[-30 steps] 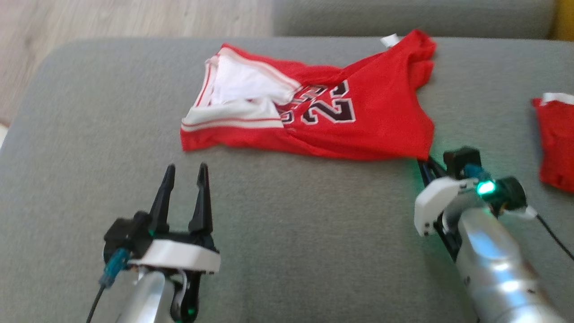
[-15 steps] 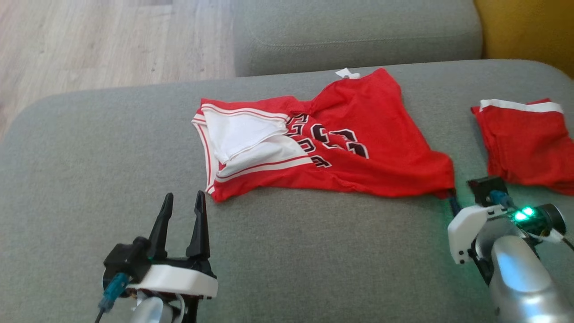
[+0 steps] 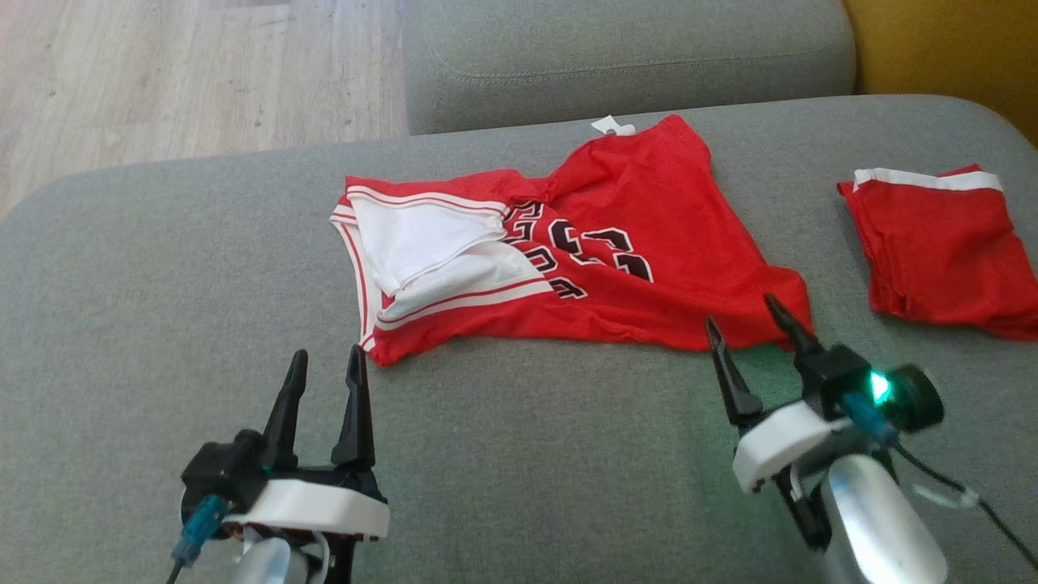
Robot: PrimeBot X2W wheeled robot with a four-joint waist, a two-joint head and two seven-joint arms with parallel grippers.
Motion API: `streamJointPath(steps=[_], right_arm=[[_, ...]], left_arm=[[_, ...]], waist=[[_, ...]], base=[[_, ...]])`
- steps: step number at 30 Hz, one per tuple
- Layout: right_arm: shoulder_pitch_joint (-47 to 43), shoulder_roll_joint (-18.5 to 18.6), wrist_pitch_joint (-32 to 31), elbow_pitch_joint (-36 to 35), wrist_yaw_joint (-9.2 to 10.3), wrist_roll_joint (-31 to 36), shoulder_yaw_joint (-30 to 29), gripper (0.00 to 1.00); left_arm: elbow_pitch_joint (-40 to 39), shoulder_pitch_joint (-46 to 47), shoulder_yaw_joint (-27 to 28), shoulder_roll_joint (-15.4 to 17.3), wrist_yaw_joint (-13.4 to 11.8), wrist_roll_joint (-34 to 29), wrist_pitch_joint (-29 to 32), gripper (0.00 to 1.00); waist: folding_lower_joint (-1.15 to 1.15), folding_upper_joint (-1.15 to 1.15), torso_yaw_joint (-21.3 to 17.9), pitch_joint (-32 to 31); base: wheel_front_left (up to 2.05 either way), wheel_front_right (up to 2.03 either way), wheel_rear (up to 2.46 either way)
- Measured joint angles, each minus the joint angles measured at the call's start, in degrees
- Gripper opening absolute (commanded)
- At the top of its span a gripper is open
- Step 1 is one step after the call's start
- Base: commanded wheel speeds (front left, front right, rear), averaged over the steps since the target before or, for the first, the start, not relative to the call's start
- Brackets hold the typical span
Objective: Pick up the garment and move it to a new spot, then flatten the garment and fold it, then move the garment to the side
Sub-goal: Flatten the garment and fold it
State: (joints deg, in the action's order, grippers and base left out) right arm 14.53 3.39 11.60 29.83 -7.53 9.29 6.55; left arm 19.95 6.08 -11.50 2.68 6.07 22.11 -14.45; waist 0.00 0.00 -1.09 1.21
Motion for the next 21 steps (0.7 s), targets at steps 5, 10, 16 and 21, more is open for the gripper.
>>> streamJointPath(steps=[5,10,16,21], right_arm=[[-4.9,-0.4,1.2,-3.4,0.0,-10.7,1.5,1.0],[-7.1,-0.4,2.1,-4.6,0.0,-15.9,1.5,1.0],[-6.8,-0.4,2.4,-5.8,0.0,-17.7,1.8,1.0],[-1.3,-0.4,1.0,-5.4,0.0,-20.9,5.2,1.0]], left_arm=[[-0.1,0.1,0.0,0.0,0.1,-0.1,0.0,1.0],[-0.7,0.1,0.0,0.0,0.4,-0.1,0.0,1.0],[-0.7,0.7,-0.6,0.0,0.5,-0.1,0.0,1.0],[-1.0,2.4,-2.1,0.0,0.6,0.0,0.0,1.0]], waist=[[0.0,0.0,0.3,0.3],[0.0,0.0,0.9,0.9],[0.0,0.0,2.3,2.1],[0.01,0.0,4.3,4.3]], base=[[0.0,0.0,0.0],[0.0,0.0,0.0],[0.0,0.0,0.0],[0.0,0.0,0.0]])
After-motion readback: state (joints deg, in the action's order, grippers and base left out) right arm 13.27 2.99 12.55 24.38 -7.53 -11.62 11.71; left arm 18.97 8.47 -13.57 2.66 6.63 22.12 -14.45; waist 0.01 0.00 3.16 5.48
